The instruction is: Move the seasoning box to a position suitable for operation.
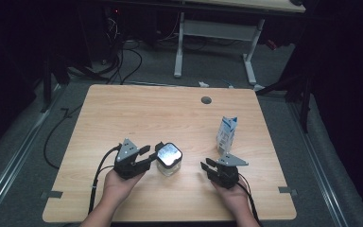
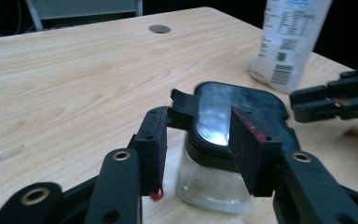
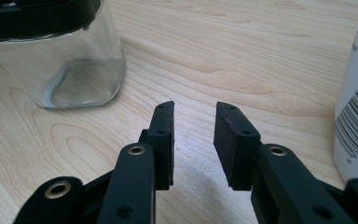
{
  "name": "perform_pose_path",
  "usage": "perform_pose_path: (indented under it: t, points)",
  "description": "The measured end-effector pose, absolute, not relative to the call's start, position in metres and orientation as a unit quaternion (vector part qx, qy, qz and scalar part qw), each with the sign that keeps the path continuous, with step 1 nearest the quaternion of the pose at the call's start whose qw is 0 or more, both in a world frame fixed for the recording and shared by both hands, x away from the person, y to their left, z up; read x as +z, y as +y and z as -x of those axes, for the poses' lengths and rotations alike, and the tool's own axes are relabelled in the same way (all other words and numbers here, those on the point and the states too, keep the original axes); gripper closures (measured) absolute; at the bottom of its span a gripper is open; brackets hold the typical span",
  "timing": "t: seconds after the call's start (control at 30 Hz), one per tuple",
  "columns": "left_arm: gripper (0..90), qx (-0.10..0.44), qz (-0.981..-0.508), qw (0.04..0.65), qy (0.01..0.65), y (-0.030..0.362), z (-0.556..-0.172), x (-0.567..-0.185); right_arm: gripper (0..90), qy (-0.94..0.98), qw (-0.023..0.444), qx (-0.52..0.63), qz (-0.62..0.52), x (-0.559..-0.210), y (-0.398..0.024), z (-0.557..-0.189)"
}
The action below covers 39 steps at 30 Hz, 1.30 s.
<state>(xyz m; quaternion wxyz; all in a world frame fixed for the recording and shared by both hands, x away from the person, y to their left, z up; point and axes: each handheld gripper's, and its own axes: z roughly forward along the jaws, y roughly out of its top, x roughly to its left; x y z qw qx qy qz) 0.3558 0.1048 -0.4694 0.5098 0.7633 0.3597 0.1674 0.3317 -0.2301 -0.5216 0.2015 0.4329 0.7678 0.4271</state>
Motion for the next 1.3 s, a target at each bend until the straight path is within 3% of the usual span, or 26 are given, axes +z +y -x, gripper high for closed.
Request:
perform_pose_path:
  t: [0.3, 0.97, 1.03, 1.3]
  points:
    - [62.7, 0.162, -0.754, 0.517, 0.37, 0.097, -0.379, -0.464, 68.9, 0.768, 0.199, 0.429, -0.431, -0.521, -0.231, -0.332]
    - [64.4, 0.152, -0.766, 0.512, 0.357, 0.088, -0.392, -0.466, 68.9, 0.768, 0.195, 0.431, -0.432, -0.521, -0.23, -0.331]
    - [73.7, 0.153, -0.763, 0.516, 0.358, 0.089, -0.393, -0.465, 68.9, 0.768, 0.196, 0.431, -0.431, -0.521, -0.23, -0.331]
    - [90.0, 0.159, -0.768, 0.504, 0.362, 0.085, -0.394, -0.469, 68.9, 0.767, 0.193, 0.433, -0.431, -0.522, -0.23, -0.332]
